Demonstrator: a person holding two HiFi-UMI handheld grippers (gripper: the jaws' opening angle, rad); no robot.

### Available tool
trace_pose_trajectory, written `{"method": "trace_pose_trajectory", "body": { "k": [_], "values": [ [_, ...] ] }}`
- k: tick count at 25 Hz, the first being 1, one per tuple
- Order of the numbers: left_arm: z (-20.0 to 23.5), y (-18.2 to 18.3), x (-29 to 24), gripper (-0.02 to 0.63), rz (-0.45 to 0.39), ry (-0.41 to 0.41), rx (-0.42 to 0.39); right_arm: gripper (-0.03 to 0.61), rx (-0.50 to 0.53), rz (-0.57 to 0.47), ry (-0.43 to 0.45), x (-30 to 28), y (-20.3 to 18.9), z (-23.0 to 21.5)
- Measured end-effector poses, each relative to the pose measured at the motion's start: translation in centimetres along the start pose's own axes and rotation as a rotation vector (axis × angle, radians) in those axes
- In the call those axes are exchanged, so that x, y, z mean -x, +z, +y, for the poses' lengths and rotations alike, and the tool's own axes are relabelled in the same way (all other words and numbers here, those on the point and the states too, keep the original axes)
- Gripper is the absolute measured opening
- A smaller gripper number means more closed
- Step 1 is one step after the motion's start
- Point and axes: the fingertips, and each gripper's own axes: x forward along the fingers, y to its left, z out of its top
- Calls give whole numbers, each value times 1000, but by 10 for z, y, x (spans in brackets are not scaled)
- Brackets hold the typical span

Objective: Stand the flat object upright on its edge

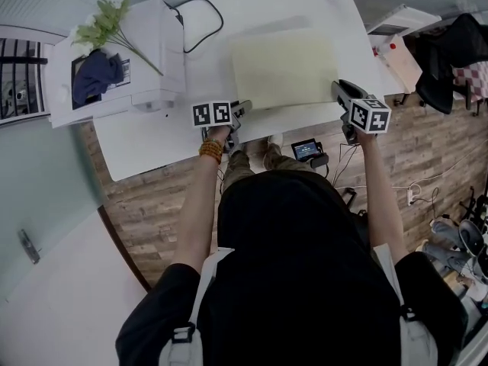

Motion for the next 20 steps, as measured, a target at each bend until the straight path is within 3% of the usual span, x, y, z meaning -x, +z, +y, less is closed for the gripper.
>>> {"method": "trace_pose_trajectory", "body": {
  "k": [20],
  "values": [
    [0, 1, 3, 163, -10, -48, 28, 69, 115, -23, -22, 15, 34, 27]
  ]
}}
